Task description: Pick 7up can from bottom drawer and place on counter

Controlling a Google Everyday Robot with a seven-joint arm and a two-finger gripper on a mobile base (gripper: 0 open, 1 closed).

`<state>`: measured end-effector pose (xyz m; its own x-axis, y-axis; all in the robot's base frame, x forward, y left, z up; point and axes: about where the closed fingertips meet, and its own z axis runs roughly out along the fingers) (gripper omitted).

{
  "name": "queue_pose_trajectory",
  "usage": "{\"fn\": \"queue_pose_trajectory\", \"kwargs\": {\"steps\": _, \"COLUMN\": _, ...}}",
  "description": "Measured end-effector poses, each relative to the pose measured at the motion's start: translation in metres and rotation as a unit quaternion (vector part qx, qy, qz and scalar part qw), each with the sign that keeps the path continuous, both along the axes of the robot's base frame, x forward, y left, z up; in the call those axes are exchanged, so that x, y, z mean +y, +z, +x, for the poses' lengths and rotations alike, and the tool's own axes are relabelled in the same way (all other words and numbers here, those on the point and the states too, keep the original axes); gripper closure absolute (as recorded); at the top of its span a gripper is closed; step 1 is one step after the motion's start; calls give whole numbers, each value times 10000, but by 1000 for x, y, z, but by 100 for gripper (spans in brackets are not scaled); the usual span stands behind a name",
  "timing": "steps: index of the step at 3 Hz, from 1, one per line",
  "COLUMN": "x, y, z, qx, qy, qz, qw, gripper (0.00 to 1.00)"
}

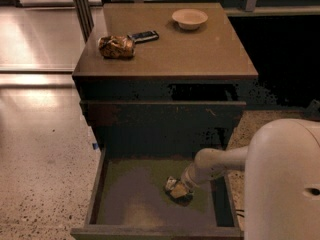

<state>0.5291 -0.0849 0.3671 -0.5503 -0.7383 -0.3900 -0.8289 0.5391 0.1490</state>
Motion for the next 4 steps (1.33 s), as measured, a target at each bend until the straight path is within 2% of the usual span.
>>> {"fn": "queue_pose_trajectory", "kwargs": {"steps": 1, "x": -1, "y": 29, "z": -2, "qx": -18, "qy": -8, "qz": 302, "qw": 9995, "gripper": 88}}
{"fn": "queue_pose_trajectory", "kwargs": {"steps": 2, "x": -6, "y": 92, "z": -10, "qx": 24, "qy": -53, "qz": 592, "qw": 9982, "gripper": 100}}
{"fn": "queue_pose_trajectory", "kwargs": {"steps": 3, "x": -8, "y": 157, "z": -12, "qx": -58, "qy": 13, "qz": 1217, "qw": 9925, "gripper": 100}}
{"fn": "queue_pose_trajectory", "kwargs": {"steps": 4, "x": -12, "y": 229, "z": -2, "qx": -450, "qy": 337, "qz": 1774, "qw": 9825, "gripper": 100}}
